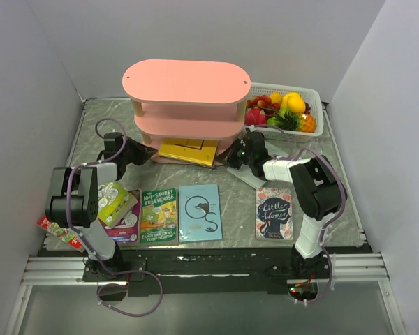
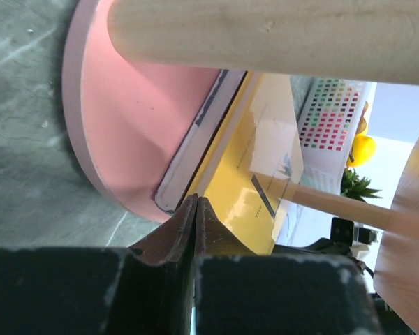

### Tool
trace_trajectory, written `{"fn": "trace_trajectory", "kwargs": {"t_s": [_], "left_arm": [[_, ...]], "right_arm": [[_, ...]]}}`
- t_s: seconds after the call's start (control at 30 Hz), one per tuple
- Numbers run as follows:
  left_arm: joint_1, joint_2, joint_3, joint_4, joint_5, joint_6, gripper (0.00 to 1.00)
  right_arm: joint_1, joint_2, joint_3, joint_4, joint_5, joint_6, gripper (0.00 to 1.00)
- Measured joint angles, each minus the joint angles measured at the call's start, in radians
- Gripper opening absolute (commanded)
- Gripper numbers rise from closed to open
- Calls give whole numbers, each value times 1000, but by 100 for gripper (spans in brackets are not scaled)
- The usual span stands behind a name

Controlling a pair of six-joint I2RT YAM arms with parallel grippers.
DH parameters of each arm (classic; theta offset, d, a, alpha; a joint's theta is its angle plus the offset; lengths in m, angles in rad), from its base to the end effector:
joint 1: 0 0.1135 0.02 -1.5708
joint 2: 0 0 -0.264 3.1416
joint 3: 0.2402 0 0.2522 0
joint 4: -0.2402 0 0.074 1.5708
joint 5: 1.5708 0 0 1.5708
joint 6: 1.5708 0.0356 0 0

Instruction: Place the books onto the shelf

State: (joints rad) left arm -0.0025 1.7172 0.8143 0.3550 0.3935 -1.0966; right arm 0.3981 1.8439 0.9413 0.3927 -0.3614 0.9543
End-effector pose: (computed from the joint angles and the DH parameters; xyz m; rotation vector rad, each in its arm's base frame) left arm 0.3485 -0.0145 0.1638 -0.9543 2.0503 -1.0409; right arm 0.3488 0.1604 0.1602 0.3880 2.2420 1.1528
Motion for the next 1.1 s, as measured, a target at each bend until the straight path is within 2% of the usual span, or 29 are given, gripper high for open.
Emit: {"fn": "trace_trajectory", "kwargs": {"t_s": [0.63, 1.1], "left_arm": [[-31, 27, 26, 24, 33, 0, 4], [-7, -5, 24, 7, -55, -7, 3]], "right_arm": [[-3, 0, 6, -23, -14, -10, 0], [-3, 0, 9, -24, -17, -11, 0]]}}
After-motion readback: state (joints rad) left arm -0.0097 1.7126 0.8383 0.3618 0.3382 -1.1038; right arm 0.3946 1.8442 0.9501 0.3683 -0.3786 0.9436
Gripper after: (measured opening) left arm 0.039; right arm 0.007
